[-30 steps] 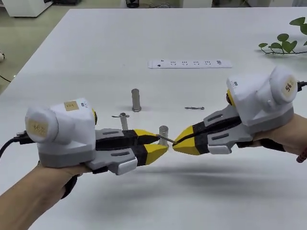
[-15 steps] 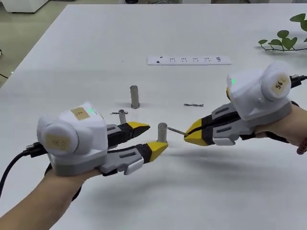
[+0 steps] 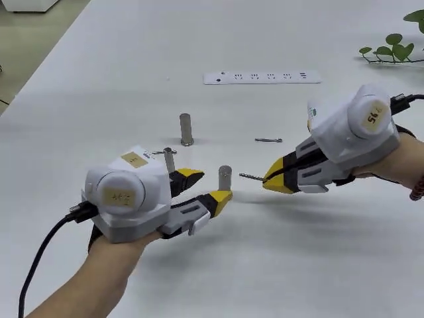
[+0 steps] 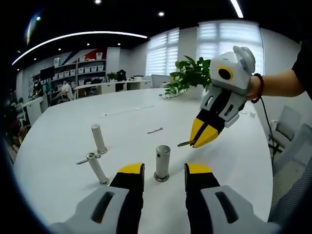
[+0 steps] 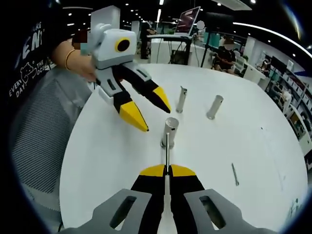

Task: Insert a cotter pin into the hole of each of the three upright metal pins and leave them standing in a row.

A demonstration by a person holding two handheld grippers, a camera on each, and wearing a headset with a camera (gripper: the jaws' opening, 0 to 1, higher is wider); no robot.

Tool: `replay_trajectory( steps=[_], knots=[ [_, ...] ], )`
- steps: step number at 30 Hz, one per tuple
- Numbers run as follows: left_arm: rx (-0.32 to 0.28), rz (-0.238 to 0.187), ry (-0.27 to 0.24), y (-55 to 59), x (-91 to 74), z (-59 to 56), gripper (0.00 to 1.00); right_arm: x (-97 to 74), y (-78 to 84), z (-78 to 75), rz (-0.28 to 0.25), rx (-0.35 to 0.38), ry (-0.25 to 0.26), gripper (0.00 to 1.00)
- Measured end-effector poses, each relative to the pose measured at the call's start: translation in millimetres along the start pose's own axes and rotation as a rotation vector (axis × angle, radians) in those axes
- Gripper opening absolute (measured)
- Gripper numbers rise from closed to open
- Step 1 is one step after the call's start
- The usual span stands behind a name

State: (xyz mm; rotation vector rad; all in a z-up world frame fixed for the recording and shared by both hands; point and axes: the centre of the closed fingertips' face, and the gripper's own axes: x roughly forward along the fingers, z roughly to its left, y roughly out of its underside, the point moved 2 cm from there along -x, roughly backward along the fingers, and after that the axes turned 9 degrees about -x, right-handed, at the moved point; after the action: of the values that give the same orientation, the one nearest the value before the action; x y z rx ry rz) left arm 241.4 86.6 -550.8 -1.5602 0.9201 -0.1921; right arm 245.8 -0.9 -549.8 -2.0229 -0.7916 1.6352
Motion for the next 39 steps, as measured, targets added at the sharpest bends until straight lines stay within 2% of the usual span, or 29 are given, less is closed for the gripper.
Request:
replay_trajectory(
  steps=[4, 13, 22, 30, 34, 39],
  knots=[
    [-0.014, 0.018, -0.006, 5.2, 7.0, -0.2, 0.27, 1.7, 0.8, -4.4, 0.003, -0.006, 0.002, 0.00],
    [-0.028, 0.033, -0.036, 9.0, 18.9, 3.8, 0.24, 6.6, -0.2, -5.4, 0.014, -0.032, -0.006, 0.00],
    [-0.037, 0.049, -0.018, 10.2, 29.6, 2.5, 0.18, 10.4, 3.4, -12.0, 0.023, -0.046, -0.014, 0.00],
    [-0.036, 0.067, -0.009, 12.8, 32.8, 3.7, 0.13, 13.2, 0.4, -12.8, 0.026, -0.062, -0.021, 0.00],
    [-0.028, 0.082, -0.021, 15.9, 33.4, 7.1, 0.11, 14.0, -2.1, -12.6, 0.033, -0.079, -0.023, 0.00],
    [-0.025, 0.085, -0.011, 16.6, 34.2, 7.3, 0.11, 14.0, -6.1, -12.0, 0.042, -0.106, -0.024, 0.00]
  ],
)
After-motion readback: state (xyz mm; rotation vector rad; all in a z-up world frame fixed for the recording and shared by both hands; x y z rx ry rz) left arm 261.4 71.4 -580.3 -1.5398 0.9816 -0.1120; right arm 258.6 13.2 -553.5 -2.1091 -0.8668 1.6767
